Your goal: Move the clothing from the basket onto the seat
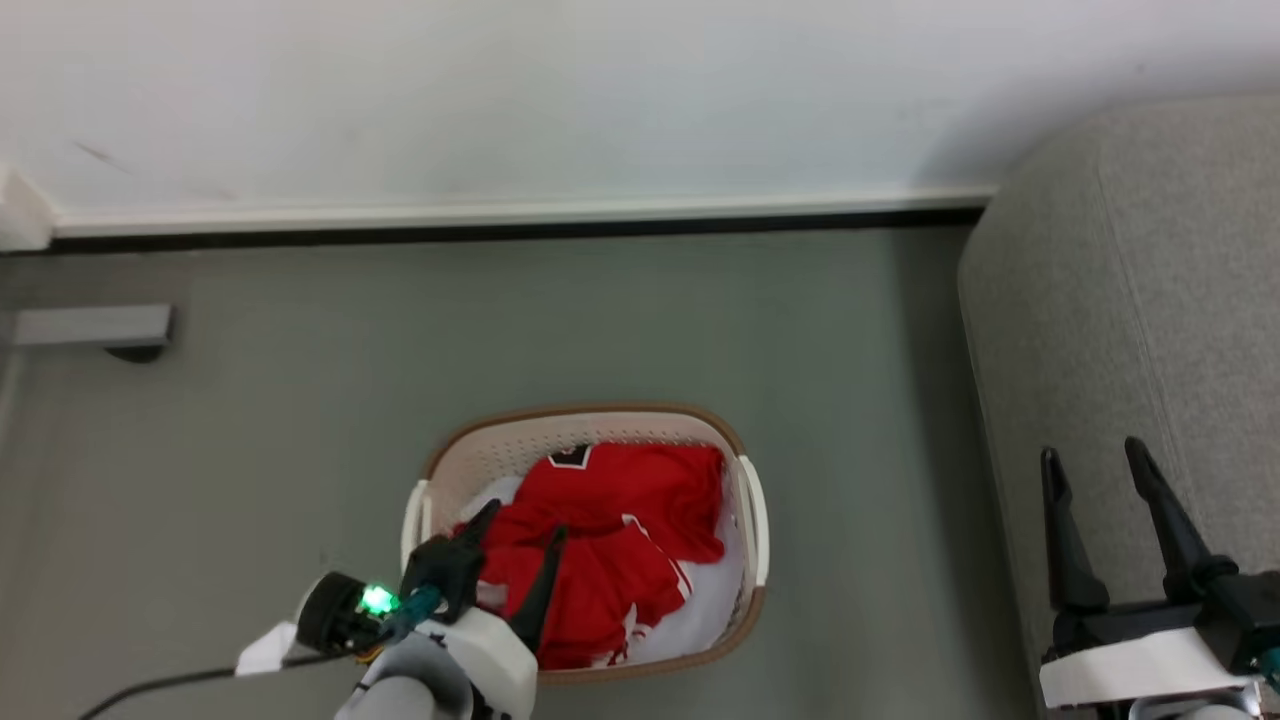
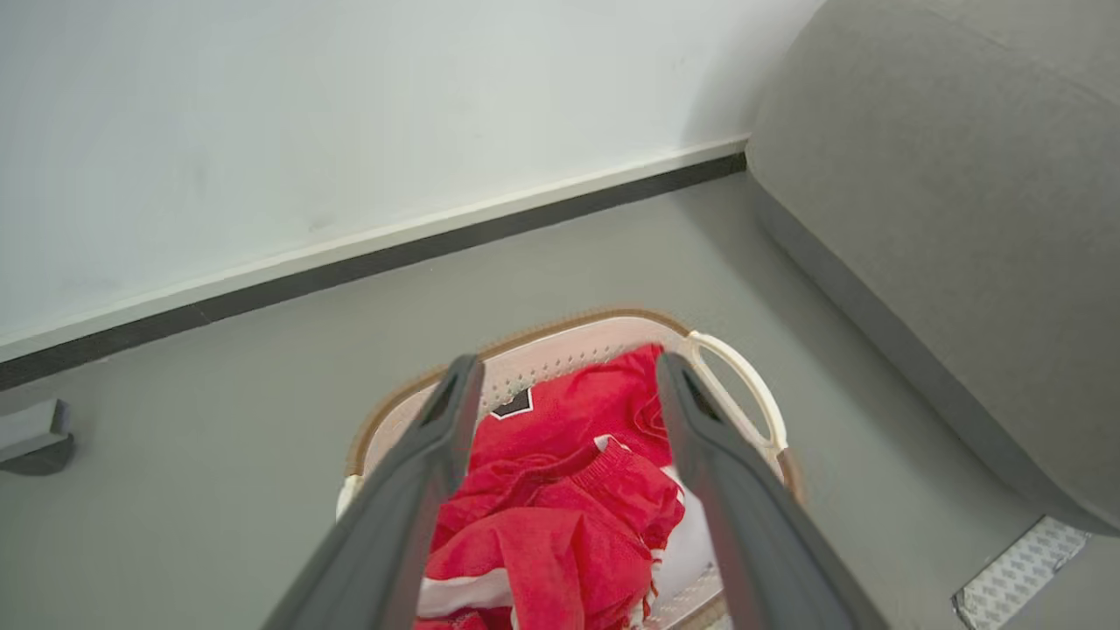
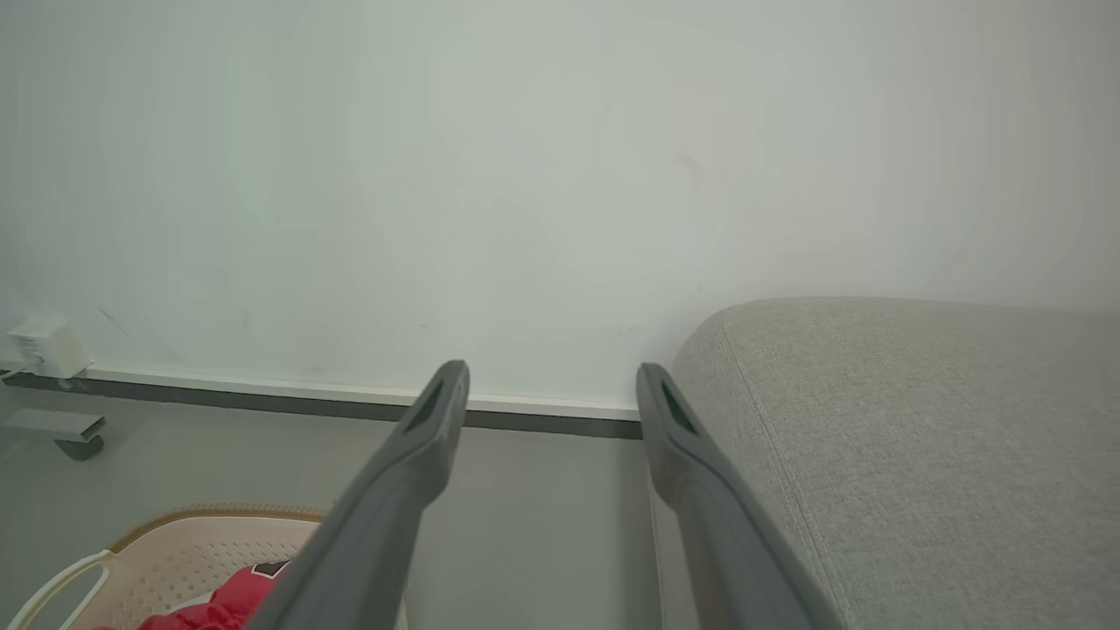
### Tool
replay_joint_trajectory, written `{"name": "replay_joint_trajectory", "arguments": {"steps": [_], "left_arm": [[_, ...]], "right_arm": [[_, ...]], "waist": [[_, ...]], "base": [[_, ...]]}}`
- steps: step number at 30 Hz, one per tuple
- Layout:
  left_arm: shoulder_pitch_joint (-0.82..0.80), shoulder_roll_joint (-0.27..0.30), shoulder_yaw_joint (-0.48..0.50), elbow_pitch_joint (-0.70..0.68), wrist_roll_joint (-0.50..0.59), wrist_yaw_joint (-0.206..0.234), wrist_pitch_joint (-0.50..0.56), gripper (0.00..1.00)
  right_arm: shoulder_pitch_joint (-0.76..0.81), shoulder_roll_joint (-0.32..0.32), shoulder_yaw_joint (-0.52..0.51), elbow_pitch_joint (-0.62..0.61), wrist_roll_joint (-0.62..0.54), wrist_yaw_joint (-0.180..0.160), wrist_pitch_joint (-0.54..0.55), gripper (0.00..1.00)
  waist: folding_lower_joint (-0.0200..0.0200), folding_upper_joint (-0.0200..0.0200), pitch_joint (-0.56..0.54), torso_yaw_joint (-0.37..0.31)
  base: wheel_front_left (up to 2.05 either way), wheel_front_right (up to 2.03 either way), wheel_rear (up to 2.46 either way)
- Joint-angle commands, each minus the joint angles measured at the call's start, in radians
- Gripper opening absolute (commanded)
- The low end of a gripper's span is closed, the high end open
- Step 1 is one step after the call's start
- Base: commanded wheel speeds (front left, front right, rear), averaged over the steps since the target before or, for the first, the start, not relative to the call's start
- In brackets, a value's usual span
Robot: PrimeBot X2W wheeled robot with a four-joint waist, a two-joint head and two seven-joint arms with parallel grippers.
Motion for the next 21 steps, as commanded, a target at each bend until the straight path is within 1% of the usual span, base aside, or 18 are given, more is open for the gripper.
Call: {"name": "replay_joint_trajectory", "arguments": {"steps": [1,5,8,11,13,17,21], "left_arm": [[-0.026,0.014,-0.008,0.042,0.015,-0.004,-0.001,1.0],[-0.124,0.022,-0.034,0.219,0.024,-0.004,0.057,1.0],[-0.181,0.02,-0.046,0.315,0.012,-0.005,0.096,1.0],[-0.225,0.024,-0.05,0.391,0.002,-0.004,0.118,1.0],[-0.248,0.028,-0.047,0.439,-0.002,0.004,0.145,1.0],[-0.288,0.034,-0.035,0.516,-0.015,0.041,0.194,1.0],[-0.313,0.038,-0.032,0.563,-0.02,0.053,0.21,1.0]], "right_arm": [[-0.02,0.0,-0.001,-0.007,0.007,0.002,0.001,1.0],[-0.052,0.008,0.005,-0.018,0.011,0.002,0.001,1.0],[-0.07,0.012,0.007,-0.021,0.017,0.002,0.001,1.0],[-0.087,0.017,0.009,-0.024,0.021,0.002,0.001,1.0],[-0.096,0.018,0.011,-0.027,0.024,0.002,0.001,1.0],[-0.112,0.019,0.015,-0.032,0.033,0.002,0.001,1.0],[-0.122,0.02,0.022,-0.036,0.054,0.002,0.001,1.0]], "waist": [[-0.0001,0.0,0.052,-0.039],[-0.0001,0.0,0.101,-0.069],[-0.0001,0.0,0.128,-0.088],[-0.0001,0.0,0.153,-0.102],[-0.0001,0.0,0.168,-0.11],[-0.0001,0.0,0.195,-0.123],[-0.0001,0.0,0.219,-0.132]], "base": [[0.0,0.0,0.0],[0.0,0.0,0.0],[0.0,0.0,0.0],[0.0,0.0,0.0],[0.0,0.0,0.0],[0.0,0.0,0.0],[0.0,0.0,0.0]]}}
